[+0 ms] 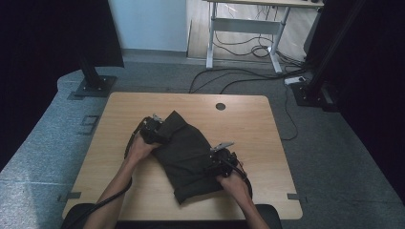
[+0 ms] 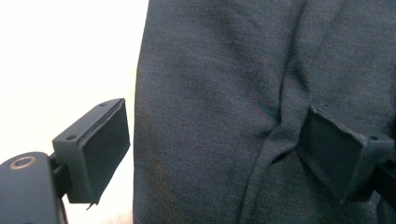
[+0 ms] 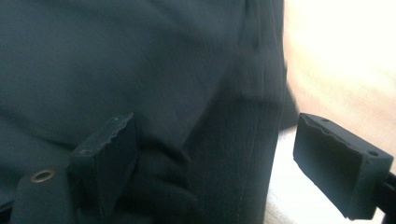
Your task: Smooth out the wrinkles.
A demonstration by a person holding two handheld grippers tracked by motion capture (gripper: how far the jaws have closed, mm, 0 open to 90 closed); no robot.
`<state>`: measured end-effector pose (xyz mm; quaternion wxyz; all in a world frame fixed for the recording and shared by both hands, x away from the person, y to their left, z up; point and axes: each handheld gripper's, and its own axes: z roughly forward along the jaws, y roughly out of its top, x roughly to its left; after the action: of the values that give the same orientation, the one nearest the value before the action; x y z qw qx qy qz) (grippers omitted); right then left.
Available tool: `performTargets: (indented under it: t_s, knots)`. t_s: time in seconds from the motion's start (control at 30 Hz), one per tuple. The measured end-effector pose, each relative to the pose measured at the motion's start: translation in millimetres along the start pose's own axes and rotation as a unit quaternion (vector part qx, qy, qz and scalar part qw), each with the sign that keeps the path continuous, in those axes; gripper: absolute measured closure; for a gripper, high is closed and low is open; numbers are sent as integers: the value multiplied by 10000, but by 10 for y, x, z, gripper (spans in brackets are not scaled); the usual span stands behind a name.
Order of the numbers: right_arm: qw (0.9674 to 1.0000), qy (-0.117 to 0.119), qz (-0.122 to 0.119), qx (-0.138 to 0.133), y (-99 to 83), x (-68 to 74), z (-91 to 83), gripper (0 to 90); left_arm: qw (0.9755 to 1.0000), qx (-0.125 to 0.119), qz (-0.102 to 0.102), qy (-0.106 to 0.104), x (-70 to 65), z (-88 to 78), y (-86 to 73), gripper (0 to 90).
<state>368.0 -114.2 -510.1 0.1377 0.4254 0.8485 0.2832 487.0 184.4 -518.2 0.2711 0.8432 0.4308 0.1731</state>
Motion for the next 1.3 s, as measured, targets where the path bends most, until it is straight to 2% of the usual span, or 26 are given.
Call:
performTargets:
  t_s: [0.07,0.17,0.27,0.33,0.53,0.67,0.83,0.93,1.07,1.17,1.3]
  knots:
    - [9998,-164,-10,134,-31,-16,115,136,10000,25,26,48,-3,-43,-42,119]
    - [9996,-122,236,72,-30,-115,214,132,9998,57,57,169,-24,-141,-145,144]
    - [9990,-345,281,16,30,-226,260,133,9999,32,-22,141,-40,-236,-283,144]
    - [9986,-443,286,34,104,-325,302,135,9999,26,-72,80,-62,-303,-378,144]
    - [9977,-616,283,-28,391,-625,511,136,9997,-169,-107,108,-259,-457,-611,142]
    - [9975,-659,201,-129,542,-708,631,136,9994,-263,-175,170,-278,-446,-635,129]
    - [9973,-657,196,-248,594,-765,688,139,9989,-334,-291,149,-217,-377,-608,98]
    - [9977,-561,218,-319,578,-790,670,154,9987,-395,-292,100,-188,-366,-609,91]
    - [9977,-449,200,-467,554,-774,574,161,9978,-519,-401,-45,-143,-418,-605,84]
    - [9973,-340,141,-640,556,-742,428,155,9967,-668,-442,-142,-155,-520,-590,83]
    - [9962,-286,26,-827,546,-708,177,137,9953,-876,-361,-222,-169,-733,-596,70]
